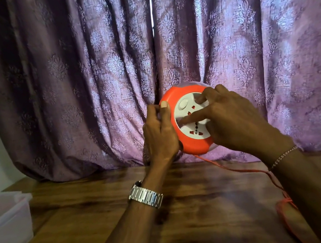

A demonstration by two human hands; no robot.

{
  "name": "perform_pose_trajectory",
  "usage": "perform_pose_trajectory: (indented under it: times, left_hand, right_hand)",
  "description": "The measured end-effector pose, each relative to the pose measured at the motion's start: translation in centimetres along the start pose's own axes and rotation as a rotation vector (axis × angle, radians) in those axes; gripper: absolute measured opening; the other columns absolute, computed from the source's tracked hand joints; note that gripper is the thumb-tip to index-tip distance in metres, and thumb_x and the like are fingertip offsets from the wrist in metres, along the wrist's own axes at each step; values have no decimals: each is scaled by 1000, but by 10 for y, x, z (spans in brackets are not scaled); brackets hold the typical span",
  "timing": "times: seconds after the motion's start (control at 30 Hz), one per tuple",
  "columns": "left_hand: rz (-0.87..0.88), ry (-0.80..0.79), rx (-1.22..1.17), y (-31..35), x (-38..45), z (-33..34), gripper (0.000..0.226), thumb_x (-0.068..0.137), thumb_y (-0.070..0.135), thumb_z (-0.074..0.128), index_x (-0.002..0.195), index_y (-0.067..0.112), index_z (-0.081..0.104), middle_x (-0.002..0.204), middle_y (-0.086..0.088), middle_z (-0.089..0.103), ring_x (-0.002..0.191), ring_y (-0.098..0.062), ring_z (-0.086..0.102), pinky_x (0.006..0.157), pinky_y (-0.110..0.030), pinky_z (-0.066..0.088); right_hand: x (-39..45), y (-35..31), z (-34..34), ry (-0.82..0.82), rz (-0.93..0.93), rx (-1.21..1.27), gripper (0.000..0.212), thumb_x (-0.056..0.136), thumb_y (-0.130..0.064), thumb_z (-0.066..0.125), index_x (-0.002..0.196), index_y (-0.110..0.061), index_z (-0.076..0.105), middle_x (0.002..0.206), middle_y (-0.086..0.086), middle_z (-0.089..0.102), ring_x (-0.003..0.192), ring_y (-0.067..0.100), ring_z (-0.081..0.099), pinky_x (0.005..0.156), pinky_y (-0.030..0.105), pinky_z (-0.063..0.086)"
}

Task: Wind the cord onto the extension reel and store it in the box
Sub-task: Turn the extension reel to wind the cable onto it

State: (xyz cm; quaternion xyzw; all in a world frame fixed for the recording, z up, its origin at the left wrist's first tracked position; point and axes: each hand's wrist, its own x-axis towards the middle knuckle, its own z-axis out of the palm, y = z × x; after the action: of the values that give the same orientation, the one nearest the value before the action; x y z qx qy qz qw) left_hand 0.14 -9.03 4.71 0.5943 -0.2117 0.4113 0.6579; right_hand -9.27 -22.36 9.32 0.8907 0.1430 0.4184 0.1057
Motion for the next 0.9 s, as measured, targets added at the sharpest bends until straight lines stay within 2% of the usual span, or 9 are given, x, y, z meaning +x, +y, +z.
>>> perform_pose_trajectory:
  times: [0.07,0.13,0.2,0.27,0.37,0.53,0.7,0.8,0.9]
  left_hand:
    - [9,7,4,0,-1,0,34,97,48,45,79,20,50,67,0,58,65,-21,50,69,-52,49]
    - [10,13,16,0,-1,1,34,97,48,44,79,20,50,65,3,57,63,-19,49,67,-50,48]
    - [8,15,28,1,-1,1,33,97,47,44,75,23,47,63,6,54,61,-16,47,66,-49,47]
    - [3,11,25,2,-1,1,33,97,47,45,72,25,44,63,6,53,62,-16,47,67,-49,48]
    - [-3,1,12,3,-1,1,33,98,47,44,74,24,46,68,1,57,67,-23,53,69,-51,49]
    - [-14,-5,12,3,-1,0,34,97,48,44,73,24,44,67,0,57,66,-25,52,68,-52,49]
    - [-34,14,-13,5,0,-1,39,96,47,44,77,13,46,68,-10,57,68,-32,52,70,-56,48]
    - [-47,6,-23,4,1,-2,41,96,49,43,81,11,50,75,-18,63,76,-39,59,72,-57,50]
    - [-57,-1,-29,4,2,-2,38,96,50,44,80,15,50,78,-17,65,79,-39,61,73,-57,51]
  right_hand:
    - [-1,1,2,29,40,-3,56,73,-30,53,121,-59,55,106,4,57,99,29,52,70,35,42]
    - [-3,1,5,97,112,24,57,67,-48,61,123,-59,54,97,3,63,93,29,59,68,34,45]
    - [-1,0,10,187,209,45,62,63,-70,56,122,-54,57,89,0,72,85,29,65,66,34,49]
    - [1,-3,15,276,283,52,67,64,-79,52,118,-41,65,86,4,75,80,35,67,63,35,51]
    - [2,-4,18,327,289,79,64,74,-73,57,116,-27,70,89,10,75,79,40,67,65,40,54]
    - [4,-1,16,260,254,75,61,78,-71,53,118,-27,66,89,1,72,90,27,61,67,36,51]
    - [3,6,8,148,33,171,27,86,-32,63,113,-26,62,112,5,60,101,27,46,82,40,44]
    - [1,5,3,-18,-23,201,44,83,-16,59,120,-40,62,129,7,50,114,28,41,93,41,42]
    - [0,2,0,-91,-17,177,63,77,-6,57,123,-49,58,138,9,44,118,30,36,91,40,43]
